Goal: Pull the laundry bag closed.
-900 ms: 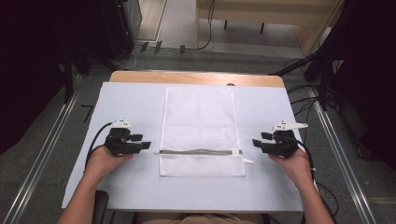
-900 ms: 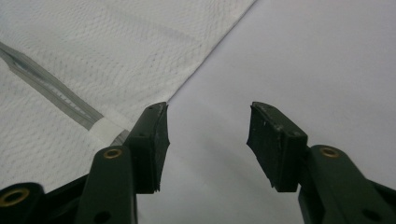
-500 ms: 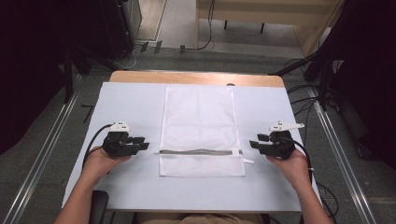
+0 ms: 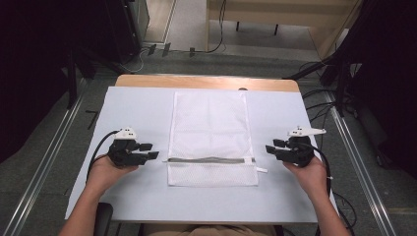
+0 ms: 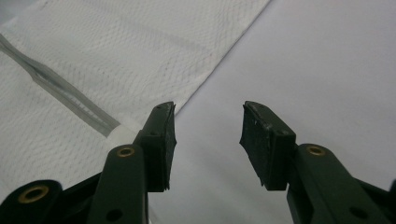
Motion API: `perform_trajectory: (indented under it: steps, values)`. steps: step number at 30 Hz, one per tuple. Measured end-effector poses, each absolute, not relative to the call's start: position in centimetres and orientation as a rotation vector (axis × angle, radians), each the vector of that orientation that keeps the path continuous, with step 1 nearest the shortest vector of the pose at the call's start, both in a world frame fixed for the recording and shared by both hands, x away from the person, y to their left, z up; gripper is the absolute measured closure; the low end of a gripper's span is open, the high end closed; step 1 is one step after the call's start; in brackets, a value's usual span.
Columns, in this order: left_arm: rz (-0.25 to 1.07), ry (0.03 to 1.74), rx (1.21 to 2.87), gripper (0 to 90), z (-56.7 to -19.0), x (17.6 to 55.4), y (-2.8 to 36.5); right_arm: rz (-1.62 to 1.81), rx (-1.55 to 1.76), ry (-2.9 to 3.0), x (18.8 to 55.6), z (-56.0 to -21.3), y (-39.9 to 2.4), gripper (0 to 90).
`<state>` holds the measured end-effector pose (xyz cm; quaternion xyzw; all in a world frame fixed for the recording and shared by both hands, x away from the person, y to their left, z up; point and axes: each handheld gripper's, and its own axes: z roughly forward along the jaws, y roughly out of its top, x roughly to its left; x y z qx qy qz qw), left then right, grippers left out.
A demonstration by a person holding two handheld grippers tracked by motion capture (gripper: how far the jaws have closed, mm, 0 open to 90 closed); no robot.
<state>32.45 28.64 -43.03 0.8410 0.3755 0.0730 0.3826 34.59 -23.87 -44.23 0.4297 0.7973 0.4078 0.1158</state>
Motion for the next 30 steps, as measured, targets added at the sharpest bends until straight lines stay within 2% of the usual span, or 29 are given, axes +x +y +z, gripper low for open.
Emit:
perform_trajectory:
  steps: [5,13,30]
  values:
    - [0.127,0.939,2.180,66.0,-43.3,32.5,28.5,1.174,1.262,2.371,35.0,-44.5,-23.3,55.9]
    - [0.122,0.821,2.246,66.2,-44.2,33.2,27.3,1.152,1.256,2.398,35.2,-44.8,-22.8,55.9]
    - [0.108,0.705,2.331,66.7,-45.7,34.5,25.7,1.142,1.289,2.403,34.7,-45.0,-22.8,56.3]
